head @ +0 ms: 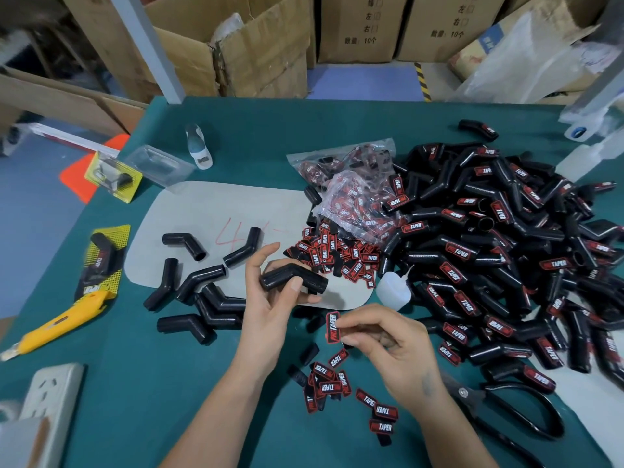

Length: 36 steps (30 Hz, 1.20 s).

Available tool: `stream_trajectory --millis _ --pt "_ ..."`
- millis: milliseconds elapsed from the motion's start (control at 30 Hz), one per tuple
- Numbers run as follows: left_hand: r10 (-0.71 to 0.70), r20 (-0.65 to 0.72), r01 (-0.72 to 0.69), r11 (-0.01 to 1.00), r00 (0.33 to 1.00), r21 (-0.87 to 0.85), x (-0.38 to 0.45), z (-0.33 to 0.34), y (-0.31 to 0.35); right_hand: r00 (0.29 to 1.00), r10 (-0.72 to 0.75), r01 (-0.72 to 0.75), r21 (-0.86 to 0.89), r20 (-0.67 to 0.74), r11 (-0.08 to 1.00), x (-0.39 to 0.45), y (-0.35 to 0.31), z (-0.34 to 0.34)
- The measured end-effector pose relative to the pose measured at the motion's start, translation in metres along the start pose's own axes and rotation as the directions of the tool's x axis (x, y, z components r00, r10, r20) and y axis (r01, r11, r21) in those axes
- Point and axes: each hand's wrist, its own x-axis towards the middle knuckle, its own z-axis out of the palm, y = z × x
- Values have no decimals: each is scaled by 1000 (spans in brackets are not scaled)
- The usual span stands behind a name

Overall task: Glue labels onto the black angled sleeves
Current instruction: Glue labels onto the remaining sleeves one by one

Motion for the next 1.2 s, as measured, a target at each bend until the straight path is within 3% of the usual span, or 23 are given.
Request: stream_trajectory --millis 167,333,633,767,900,1033,1200 --pt "-1 39 1 1000 999 -3 -1 -1 1 998 67 -66 53 -15 996 -1 5 3" --pt "26 100 -24 999 995 -22 -1 0 2 998 -50 50 1 47 999 -3 9 2" --pt "75 178 -87 995 981 58 -6 1 6 996 -77 72 -95 -45 993 -1 4 4" --pt "55 214 -92 982 975 165 -9 -3 3 996 19 -21 -24 -91 999 -3 -1 8" --pt "42 276 -102 973 960 207 -11 -2 7 992 16 -18 -14 -127 1000 0 1 9" --pt "33 358 -105 977 933 184 -11 0 11 971 215 -191 195 -108 962 2 -1 7" --pt "14 404 -99 976 915 192 -13 -1 12 939 338 -312 265 -58 913 5 6 4"
